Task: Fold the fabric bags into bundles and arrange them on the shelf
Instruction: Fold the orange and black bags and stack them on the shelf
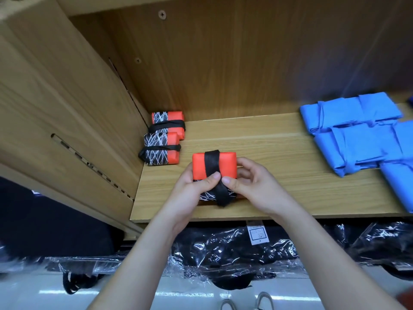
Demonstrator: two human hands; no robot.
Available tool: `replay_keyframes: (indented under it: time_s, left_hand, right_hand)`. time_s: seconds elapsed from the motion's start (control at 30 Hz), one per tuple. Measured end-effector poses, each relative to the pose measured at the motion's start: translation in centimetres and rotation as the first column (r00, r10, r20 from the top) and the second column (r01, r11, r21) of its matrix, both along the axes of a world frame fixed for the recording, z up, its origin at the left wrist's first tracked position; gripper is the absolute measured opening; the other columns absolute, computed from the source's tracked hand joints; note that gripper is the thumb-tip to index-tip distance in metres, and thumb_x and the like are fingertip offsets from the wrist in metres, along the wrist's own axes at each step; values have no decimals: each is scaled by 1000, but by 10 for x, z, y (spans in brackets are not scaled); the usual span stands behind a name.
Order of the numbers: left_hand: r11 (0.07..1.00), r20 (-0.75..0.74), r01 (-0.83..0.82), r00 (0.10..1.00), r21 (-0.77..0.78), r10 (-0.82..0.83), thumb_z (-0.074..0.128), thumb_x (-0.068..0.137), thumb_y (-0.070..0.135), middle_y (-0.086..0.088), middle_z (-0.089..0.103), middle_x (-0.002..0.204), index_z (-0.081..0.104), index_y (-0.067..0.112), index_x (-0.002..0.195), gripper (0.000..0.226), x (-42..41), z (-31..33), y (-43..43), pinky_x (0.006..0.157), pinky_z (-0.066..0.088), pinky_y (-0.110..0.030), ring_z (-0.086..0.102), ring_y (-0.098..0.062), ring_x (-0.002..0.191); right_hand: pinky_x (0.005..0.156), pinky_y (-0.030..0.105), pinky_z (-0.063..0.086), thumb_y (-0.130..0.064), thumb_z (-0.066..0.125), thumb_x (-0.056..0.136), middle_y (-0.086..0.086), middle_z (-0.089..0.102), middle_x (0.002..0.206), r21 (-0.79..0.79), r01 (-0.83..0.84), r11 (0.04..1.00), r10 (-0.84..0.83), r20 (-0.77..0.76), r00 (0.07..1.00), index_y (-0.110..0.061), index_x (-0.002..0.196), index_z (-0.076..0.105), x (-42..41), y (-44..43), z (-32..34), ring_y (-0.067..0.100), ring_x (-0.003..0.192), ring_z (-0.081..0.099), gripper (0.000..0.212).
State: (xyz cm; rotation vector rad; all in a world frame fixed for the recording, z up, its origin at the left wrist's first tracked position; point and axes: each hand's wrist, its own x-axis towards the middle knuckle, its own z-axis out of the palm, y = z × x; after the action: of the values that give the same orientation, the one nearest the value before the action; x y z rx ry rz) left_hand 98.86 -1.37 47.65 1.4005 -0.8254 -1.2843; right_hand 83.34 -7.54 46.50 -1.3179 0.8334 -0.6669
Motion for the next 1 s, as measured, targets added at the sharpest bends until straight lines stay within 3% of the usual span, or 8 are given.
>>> replay_keyframes:
  time_s: [0.13, 0.23, 0.33, 0.43, 0.5, 0.63, 0.83, 1.0]
  left_hand:
    - [997, -67, -58, 996, -46, 54, 74, 69, 20, -8, 71, 107, 56, 17, 122, 56, 3, 1, 2, 103, 45, -49, 65, -29, 104]
    - [994, -32, -38, 999, -100, 35, 74, 70, 20, -4, 68, 99, 54, 29, 127, 61, 15, 7, 2, 90, 52, -35, 63, -17, 94]
    - [986, -10, 12, 1000, -167, -14, 69, 79, 22, -9, 63, 111, 63, 31, 119, 42, 17, 11, 1, 94, 50, -41, 61, -22, 100]
    - [962, -207, -202, 965, -185, 163, 67, 82, 11, -12, 61, 105, 64, 18, 111, 30, 3, 11, -1, 89, 51, -36, 62, -20, 91]
    - [924, -322, -350, 901, -150, 289, 63, 86, 6, -11, 61, 103, 64, 14, 106, 22, -6, 11, -4, 87, 49, -34, 60, -19, 90]
    - [857, -329, -508, 827, -89, 456, 45, 94, -1, -2, 65, 88, 63, 15, 93, 24, -12, 9, -7, 78, 49, -31, 59, -14, 81]
    - [963, -153, -267, 954, -38, 259, 51, 95, 4, -3, 63, 82, 61, 20, 103, 20, 8, 14, 0, 74, 47, -36, 58, -18, 75]
    - [977, -56, -212, 975, 27, 213, 65, 90, 12, -6, 63, 97, 59, 25, 119, 32, 24, 14, 7, 84, 51, -37, 63, -18, 81]
  right_hand:
    - [94, 42, 50, -9, 74, 84, 16, 71, 104, -28, 19, 999, -19, -2, 1000, -16, 114, 62, 5, 2, -2, 27, 93, 68, 33]
    - [90, 30, 49, -23, 75, 70, 5, 71, 97, -82, -8, 997, 3, -62, 998, -16, 110, 65, 7, 1, 0, 11, 88, 64, 42]
    - [89, 31, 51, -27, 73, 68, 3, 72, 100, -97, -2, 995, -5, -65, 998, -18, 108, 67, 13, 2, 1, 16, 92, 65, 41]
    - [84, 35, 52, -25, 77, 71, 5, 73, 96, -142, 45, 989, -50, -32, 998, -19, 105, 68, 24, 8, 1, 16, 86, 65, 36]
    - [76, 31, 51, -11, 82, 73, 9, 73, 91, -107, 134, 985, -129, 52, 990, -14, 104, 68, 32, 13, -1, 12, 79, 63, 34]
    - [71, 18, 48, 1, 78, 77, -3, 70, 84, -28, 232, 972, -225, 143, 964, -12, 109, 65, 42, 26, -4, 6, 74, 62, 37]
    - [80, 17, 50, -16, 63, 93, 2, 72, 105, 36, 130, 991, -133, 77, 988, -21, 113, 63, 40, 25, -3, 8, 92, 66, 21]
    - [84, 26, 51, -10, 68, 88, 11, 74, 97, 57, 67, 996, -66, -22, 998, -11, 102, 68, 38, 14, 2, 14, 86, 68, 14]
